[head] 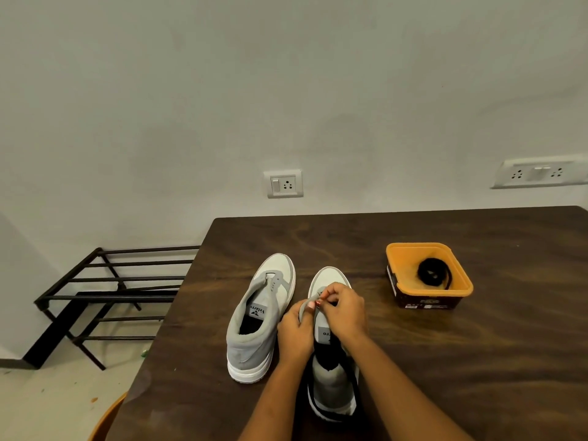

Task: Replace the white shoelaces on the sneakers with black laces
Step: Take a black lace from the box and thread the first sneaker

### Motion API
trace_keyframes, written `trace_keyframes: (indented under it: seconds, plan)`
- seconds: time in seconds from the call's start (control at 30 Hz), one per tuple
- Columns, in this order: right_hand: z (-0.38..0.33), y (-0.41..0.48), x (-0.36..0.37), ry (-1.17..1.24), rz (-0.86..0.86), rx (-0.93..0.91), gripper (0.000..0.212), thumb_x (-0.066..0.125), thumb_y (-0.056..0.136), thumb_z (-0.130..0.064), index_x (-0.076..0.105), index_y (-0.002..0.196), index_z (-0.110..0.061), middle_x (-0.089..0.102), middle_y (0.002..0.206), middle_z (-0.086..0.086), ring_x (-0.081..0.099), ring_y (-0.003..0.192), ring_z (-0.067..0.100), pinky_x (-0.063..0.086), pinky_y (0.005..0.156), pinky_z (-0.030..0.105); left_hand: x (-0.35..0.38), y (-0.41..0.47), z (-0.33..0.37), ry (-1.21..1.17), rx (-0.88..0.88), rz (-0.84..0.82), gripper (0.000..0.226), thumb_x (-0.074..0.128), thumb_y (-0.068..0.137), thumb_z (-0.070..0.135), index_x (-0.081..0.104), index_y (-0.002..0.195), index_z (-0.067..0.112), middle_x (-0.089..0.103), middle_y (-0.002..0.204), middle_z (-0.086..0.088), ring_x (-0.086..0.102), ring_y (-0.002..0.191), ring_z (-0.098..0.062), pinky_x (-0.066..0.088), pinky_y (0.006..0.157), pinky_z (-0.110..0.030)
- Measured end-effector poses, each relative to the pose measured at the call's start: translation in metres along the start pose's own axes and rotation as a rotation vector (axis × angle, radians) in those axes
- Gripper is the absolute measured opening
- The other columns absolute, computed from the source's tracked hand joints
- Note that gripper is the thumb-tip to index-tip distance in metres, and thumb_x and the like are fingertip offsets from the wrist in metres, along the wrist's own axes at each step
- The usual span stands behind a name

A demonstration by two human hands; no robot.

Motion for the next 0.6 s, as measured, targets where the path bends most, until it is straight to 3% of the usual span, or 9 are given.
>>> trace_keyframes:
  seconds: [0.13, 0.23, 0.33, 0.43, 0.6]
  plan:
    - [0.004, -0.001, 0.001, 0.051, -0.059, -0.031, 0.024, 0.065, 0.083, -0.003, 0.067, 0.074, -0.025, 0.067, 0.077, -0.012, 0.062, 0.073, -0.001, 0.043, 0.062, 0.000, 0.000, -0.002, -0.001, -0.019, 0.007, 0.029, 0.026, 0.050, 0.096, 0.037, 0.071, 0.086, 0.025, 0.071, 0.079, 0.007, 0.065, 0.079, -0.006, 0.053, 0.075, -0.030]
    - [0.005, -0.003, 0.002, 0.028, -0.038, -0.049, 0.025, 0.065, 0.084, -0.004, 0.062, 0.075, -0.027, 0.065, 0.078, -0.011, 0.061, 0.074, -0.001, 0.044, 0.062, 0.004, 0.000, -0.003, -0.002, -0.087, -0.009, 0.050, 0.040, 0.049, 0.089, 0.051, 0.068, 0.078, 0.018, 0.065, 0.066, 0.005, 0.059, 0.068, -0.005, 0.049, 0.068, -0.025]
    - [0.002, -0.003, -0.001, -0.103, 0.037, -0.035, 0.023, 0.064, 0.088, -0.012, 0.052, 0.074, -0.027, 0.059, 0.080, -0.008, 0.055, 0.076, 0.006, 0.043, 0.060, 0.014, -0.001, -0.008, 0.006, -0.109, 0.019, 0.073, 0.035, 0.046, 0.099, 0.033, 0.070, 0.084, 0.012, 0.068, 0.068, 0.006, 0.060, 0.069, -0.002, 0.047, 0.069, -0.018]
    - [-0.002, 0.000, -0.004, -0.186, 0.087, 0.003, 0.022, 0.059, 0.090, -0.016, 0.045, 0.075, -0.025, 0.054, 0.082, -0.005, 0.054, 0.081, 0.014, 0.049, 0.066, 0.028, -0.003, -0.014, 0.015, -0.117, 0.031, 0.086, 0.033, 0.040, 0.101, 0.025, 0.068, 0.085, 0.031, 0.071, 0.078, 0.019, 0.064, 0.082, 0.006, 0.047, 0.071, -0.008]
    - [-0.009, 0.004, -0.001, -0.248, 0.101, 0.014, 0.014, 0.055, 0.093, -0.018, 0.044, 0.085, -0.024, 0.058, 0.092, -0.001, 0.056, 0.088, 0.016, 0.044, 0.065, 0.024, -0.004, -0.010, 0.005, -0.054, 0.028, 0.108, 0.030, 0.044, 0.100, 0.020, 0.069, 0.083, 0.022, 0.072, 0.081, 0.006, 0.065, 0.082, -0.002, 0.048, 0.073, -0.015]
Point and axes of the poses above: each hand's wrist, its own y-axis towards the middle knuckle, its own x-axis out of the palm, z = x × y, the point moved 7 cm from there along y, towards the middle knuckle
